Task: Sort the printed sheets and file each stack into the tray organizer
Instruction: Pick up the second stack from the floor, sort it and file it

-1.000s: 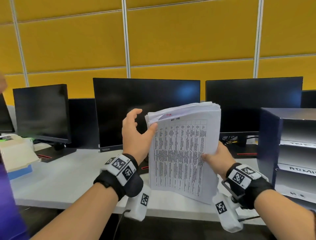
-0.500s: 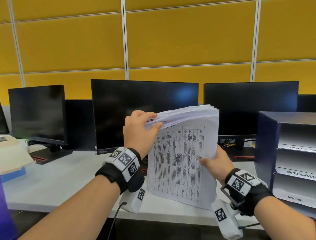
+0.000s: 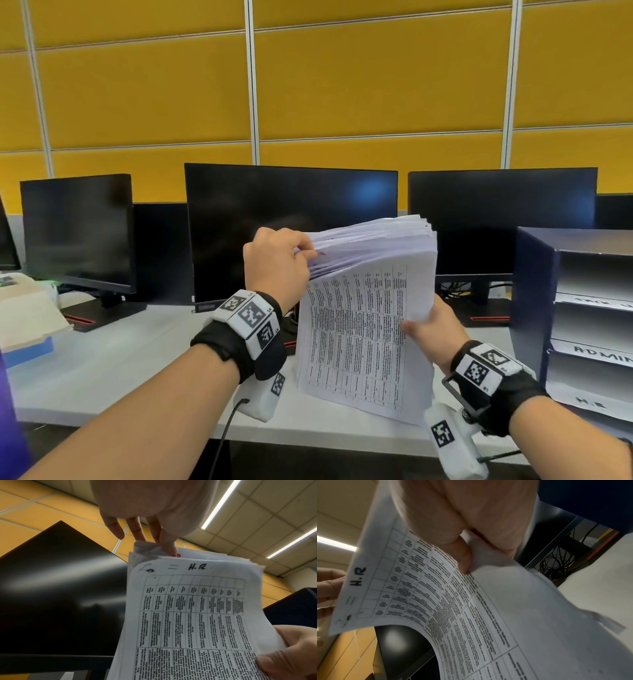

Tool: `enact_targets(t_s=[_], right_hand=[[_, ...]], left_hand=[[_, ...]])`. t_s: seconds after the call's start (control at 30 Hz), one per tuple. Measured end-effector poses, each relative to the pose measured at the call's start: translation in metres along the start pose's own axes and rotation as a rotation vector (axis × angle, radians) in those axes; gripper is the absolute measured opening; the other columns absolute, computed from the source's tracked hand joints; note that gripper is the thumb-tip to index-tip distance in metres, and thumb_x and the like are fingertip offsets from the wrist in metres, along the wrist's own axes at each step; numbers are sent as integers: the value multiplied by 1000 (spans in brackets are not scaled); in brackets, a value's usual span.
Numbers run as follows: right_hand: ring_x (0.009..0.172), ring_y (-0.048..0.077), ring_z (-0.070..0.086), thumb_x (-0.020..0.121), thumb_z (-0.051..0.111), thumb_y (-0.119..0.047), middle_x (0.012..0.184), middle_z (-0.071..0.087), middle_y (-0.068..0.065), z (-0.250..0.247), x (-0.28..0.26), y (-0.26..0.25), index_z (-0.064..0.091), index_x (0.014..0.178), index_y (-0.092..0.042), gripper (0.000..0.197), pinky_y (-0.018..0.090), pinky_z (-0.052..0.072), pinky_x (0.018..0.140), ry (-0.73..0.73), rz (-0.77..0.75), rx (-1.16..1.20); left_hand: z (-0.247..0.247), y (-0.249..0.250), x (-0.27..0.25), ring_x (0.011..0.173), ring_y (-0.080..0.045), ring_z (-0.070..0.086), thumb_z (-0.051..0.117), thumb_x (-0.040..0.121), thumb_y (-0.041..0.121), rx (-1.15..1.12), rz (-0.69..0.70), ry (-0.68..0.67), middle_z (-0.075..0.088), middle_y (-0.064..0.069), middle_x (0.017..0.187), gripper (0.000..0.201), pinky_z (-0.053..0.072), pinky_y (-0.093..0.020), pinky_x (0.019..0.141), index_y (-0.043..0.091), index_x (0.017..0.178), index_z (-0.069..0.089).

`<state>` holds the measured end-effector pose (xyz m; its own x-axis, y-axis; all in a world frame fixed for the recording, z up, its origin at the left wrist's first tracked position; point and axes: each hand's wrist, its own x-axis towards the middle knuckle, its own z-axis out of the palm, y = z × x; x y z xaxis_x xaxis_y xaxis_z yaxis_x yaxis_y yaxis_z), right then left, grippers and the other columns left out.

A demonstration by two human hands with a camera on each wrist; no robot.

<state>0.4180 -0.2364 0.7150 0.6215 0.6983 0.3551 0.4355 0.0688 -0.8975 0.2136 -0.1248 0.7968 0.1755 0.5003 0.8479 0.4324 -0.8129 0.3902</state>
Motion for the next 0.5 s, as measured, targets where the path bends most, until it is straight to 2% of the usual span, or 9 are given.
enact_targets(t_s=[0.1,0.2,0.3,0.37,0.43,0.5], right_hand=[[104,24,62,79,63,9,109,66,4,0,1,1,54,118,-13,46,50,48,96,-21,0,-13],[104,23,62,79,64,6,109,66,4,-1,1,0,54,118,-14,45,50,48,96,-29,-11,-33],[106,24,61,80,64,7,110,66,4,-1,1,0,54,118,-14,45,49,48,96,-24,5,-31],[107,25,61,80,63,9,111,65,6,-1,1,-2,54,119,-12,45,47,48,96,-19,19,-16],[107,26,61,81,62,10,113,65,8,-1,0,-3,51,123,-10,48,46,48,96,-15,36,5],[108,26,60,82,61,11,115,64,8,-1,0,-3,50,126,-10,49,45,48,97,-19,47,15]], left_hand=[[2,-7,3,88,-26,56,63,89,19,-33,-66,-30,56,7,78,22,47,-39,80,31,71,60],[6,-8,2,81,-28,56,58,92,17,-20,-66,-67,60,0,78,22,49,-42,74,28,73,54],[7,-4,2,83,-27,55,54,94,19,-9,-93,-81,57,0,82,21,50,-42,74,29,76,50],[7,-1,1,91,-23,51,57,94,24,-22,-98,-84,51,5,88,14,49,-40,82,32,83,54],[5,3,0,95,-19,47,62,92,27,6,-18,-83,49,13,88,2,42,-36,87,29,91,62],[6,5,0,99,-17,48,65,89,33,56,78,-78,57,14,96,6,34,-33,85,28,91,67]])
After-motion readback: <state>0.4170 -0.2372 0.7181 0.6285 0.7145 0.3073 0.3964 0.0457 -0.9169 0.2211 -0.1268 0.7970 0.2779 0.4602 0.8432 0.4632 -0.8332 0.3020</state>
